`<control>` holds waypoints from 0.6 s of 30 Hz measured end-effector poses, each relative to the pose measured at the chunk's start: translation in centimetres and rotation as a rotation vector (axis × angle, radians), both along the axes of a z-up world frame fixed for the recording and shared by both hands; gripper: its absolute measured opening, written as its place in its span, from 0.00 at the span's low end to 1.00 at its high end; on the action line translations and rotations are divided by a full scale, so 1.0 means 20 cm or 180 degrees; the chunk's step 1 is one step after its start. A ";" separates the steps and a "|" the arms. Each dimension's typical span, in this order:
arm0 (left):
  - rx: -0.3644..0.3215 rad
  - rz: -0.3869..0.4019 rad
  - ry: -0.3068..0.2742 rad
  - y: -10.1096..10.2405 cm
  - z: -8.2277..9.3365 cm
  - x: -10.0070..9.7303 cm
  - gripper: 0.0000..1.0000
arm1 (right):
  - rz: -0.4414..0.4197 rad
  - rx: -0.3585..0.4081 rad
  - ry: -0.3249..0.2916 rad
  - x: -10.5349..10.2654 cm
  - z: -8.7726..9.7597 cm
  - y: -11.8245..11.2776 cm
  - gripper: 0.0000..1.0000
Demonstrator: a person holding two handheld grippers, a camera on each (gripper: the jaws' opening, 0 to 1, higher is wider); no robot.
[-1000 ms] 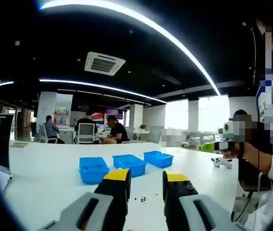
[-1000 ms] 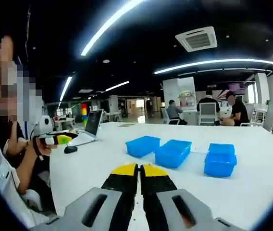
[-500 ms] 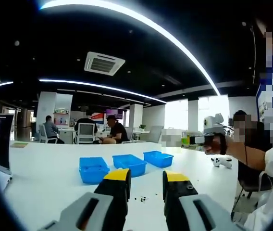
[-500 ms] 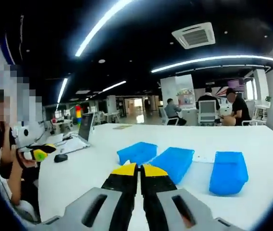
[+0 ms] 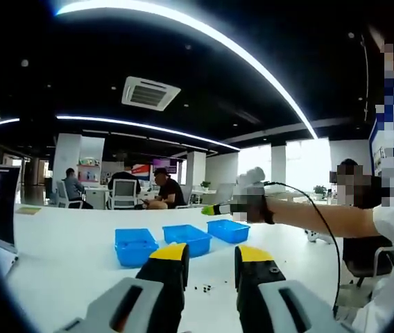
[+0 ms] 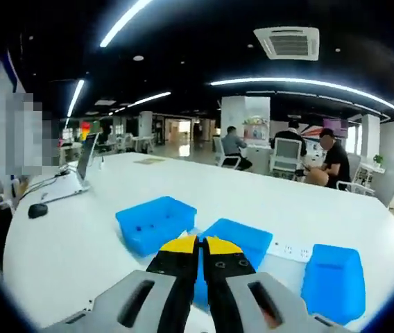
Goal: Pick up the resistors one by one and place each resistor into its matching bin, sorting the parts by color and model until every resistor is separated into the correct bin for its type
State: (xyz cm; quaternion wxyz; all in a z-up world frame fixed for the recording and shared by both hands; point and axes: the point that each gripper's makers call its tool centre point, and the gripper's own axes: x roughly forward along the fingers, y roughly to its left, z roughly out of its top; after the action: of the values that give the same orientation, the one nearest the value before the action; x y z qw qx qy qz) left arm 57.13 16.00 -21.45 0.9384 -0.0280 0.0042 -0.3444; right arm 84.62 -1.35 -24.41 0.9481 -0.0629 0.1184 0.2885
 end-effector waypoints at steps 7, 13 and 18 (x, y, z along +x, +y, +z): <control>-0.0014 -0.0001 -0.0015 0.01 0.01 0.00 0.28 | -0.0228 -0.0202 -0.0085 0.11 -0.04 -0.02 0.34; -0.0025 -0.0002 -0.0005 0.01 0.01 0.00 0.28 | -0.0138 -0.0091 -0.0117 0.04 0.00 -0.01 0.52; -0.0014 -0.0016 -0.0008 0.00 0.01 -0.01 0.28 | -0.0113 -0.0011 -0.0142 0.00 0.04 -0.03 0.52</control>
State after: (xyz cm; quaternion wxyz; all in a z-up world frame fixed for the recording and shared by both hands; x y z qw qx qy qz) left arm 56.97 15.92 -21.31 0.9375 -0.0296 0.0023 -0.3467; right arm 84.55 -1.85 -23.62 0.9553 -0.0687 0.0988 0.2700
